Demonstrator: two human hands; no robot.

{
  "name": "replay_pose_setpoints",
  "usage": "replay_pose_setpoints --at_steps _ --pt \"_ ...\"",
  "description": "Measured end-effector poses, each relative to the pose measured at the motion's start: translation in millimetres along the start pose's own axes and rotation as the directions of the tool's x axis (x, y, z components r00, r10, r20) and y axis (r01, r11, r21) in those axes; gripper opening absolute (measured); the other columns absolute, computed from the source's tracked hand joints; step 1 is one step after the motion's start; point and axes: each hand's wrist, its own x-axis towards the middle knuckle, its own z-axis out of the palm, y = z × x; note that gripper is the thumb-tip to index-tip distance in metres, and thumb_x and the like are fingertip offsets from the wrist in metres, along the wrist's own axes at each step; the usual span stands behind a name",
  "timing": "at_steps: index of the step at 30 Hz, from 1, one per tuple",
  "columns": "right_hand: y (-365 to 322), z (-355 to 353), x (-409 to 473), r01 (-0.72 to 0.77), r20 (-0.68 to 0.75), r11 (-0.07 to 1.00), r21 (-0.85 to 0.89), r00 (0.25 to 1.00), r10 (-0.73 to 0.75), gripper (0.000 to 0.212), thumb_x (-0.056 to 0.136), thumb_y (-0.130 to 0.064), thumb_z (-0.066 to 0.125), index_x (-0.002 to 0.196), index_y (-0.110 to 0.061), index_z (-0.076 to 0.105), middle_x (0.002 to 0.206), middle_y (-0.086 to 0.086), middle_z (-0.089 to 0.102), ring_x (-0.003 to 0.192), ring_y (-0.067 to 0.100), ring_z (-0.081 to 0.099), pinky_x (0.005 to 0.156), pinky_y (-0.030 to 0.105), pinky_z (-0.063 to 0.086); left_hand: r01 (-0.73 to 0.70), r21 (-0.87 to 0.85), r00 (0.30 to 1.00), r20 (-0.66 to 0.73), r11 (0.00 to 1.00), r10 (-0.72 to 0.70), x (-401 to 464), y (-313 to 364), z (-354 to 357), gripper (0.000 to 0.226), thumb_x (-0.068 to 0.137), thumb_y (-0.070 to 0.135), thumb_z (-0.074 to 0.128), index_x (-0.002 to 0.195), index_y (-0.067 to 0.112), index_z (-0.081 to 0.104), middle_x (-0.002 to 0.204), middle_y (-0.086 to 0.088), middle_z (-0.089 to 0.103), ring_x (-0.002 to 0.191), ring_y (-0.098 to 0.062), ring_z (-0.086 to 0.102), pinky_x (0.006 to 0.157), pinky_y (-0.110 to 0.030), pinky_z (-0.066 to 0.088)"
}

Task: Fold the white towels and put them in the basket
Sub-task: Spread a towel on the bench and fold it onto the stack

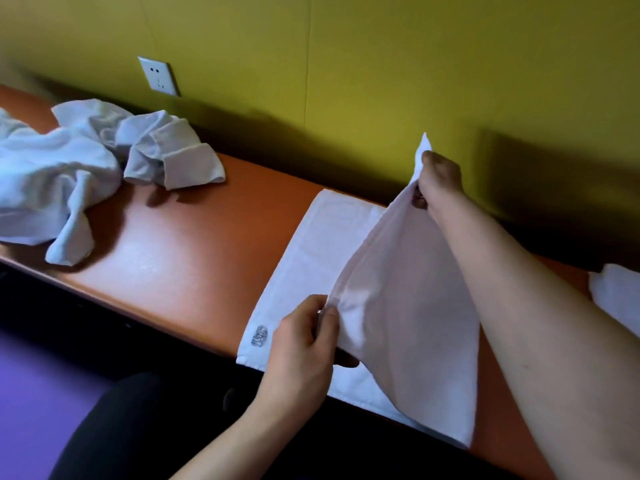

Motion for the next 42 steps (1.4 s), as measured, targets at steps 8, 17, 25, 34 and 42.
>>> replay_pose_setpoints --at_steps 8,17,25,34,42 --pt "2 96 -19 0.092 0.134 0.982 -0.168 0.989 -0.069 0.035 0.101 -0.03 0.037 0.07 -0.019 0.05 0.07 0.006 0.048 0.06 0.024 0.049 0.047 0.026 0.038 0.108 0.103 0.989 -0.117 0.989 -0.096 8 -37 -64 0.022 0.106 0.019 0.044 0.096 0.024 0.063 0.073 -0.002 0.075 0.059 -0.02 0.074 0.063 -0.035 0.053" --pt "70 80 -78 0.055 0.296 0.958 -0.282 0.955 0.032 0.047 0.098 -0.043 0.043 0.142 -0.025 0.041 0.098 0.009 0.063 0.055 0.017 0.053 0.048 0.026 0.042 0.33 0.401 0.939 -0.234 0.855 -0.253 33 -110 -94 0.013 0.094 0.03 0.054 0.097 0.019 0.06 0.09 -0.001 0.073 0.086 -0.028 0.07 0.08 -0.043 0.057" --pt "153 -57 -165 -0.048 0.049 0.851 -0.524 0.995 0.086 0.035 0.096 -0.031 0.056 0.129 -0.021 0.046 0.096 0.005 0.063 0.078 0.018 0.06 0.066 0.031 0.043 0.342 0.53 0.933 -0.289 0.776 -0.214 20 -105 -90 0.025 0.091 0.032 0.06 0.102 0.009 0.056 0.099 -0.014 0.067 0.099 -0.039 0.062 0.076 -0.037 0.043" --pt "208 -129 -237 -0.399 -0.264 0.574 -0.715 0.915 0.306 0.077 0.081 -0.052 0.065 0.135 -0.001 0.044 0.138 0.023 0.049 0.128 0.041 0.048 0.103 0.048 0.042 0.438 0.544 0.897 -0.318 0.715 -0.307 13 -94 -74 0.043 0.09 0.031 0.064 0.113 0.002 0.041 0.112 -0.023 0.06 0.101 -0.045 0.062 0.079 -0.041 0.045" --pt "197 -152 -259 -0.268 -0.144 0.806 -0.528 0.964 0.226 0.009 0.094 -0.027 0.056 0.096 -0.019 0.055 0.103 0.012 0.071 0.087 0.03 0.071 0.078 0.033 0.052 0.313 0.148 0.926 -0.265 0.938 -0.268 0 -81 -89 0.03 0.087 0.015 0.068 0.113 0.015 0.052 0.099 -0.017 0.071 0.064 -0.026 0.074 0.074 -0.044 0.064"
